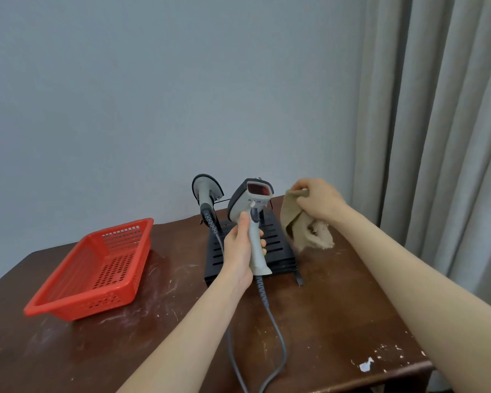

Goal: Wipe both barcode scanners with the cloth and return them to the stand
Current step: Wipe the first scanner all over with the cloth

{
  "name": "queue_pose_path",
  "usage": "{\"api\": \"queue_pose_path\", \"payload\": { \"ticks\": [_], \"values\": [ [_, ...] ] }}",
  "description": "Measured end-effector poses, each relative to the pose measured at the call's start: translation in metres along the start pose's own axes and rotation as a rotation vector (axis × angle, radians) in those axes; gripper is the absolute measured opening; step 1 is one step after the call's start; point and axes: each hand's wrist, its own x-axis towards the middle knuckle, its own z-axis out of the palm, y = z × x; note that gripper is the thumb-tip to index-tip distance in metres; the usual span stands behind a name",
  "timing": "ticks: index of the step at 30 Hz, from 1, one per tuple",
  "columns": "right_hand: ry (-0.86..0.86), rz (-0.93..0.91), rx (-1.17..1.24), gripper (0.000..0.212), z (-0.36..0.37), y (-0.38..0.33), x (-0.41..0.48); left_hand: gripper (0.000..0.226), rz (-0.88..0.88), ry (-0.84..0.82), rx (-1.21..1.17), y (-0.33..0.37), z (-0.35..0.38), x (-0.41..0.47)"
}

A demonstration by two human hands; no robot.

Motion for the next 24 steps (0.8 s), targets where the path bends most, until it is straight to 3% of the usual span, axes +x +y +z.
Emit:
{"api": "queue_pose_path", "payload": {
  "ticks": [4, 9, 16, 24],
  "values": [
    [0.166, -0.107, 0.134, 0.023, -0.002, -0.007, -0.002, 0.043, -0.005, 0.003, -0.007, -0.001, 0.001, 0.0],
    [0.174, -0.273, 0.143, 0.028, 0.004, -0.023, -0.008, 0.038, 0.018, -0.021, 0.008, -0.004, 0.004, 0.0],
    [0.152, -0.181, -0.162, 0.029, 0.007, -0.021, -0.008, 0.035, 0.052, -0.024, 0.044, -0.007, 0.004, -0.001],
    [0.071, -0.221, 0.114, 0.03, 0.006, -0.035, -0.01, 0.036, 0.053, -0.007, 0.046, -0.007, 0.007, -0.001]
  ]
}}
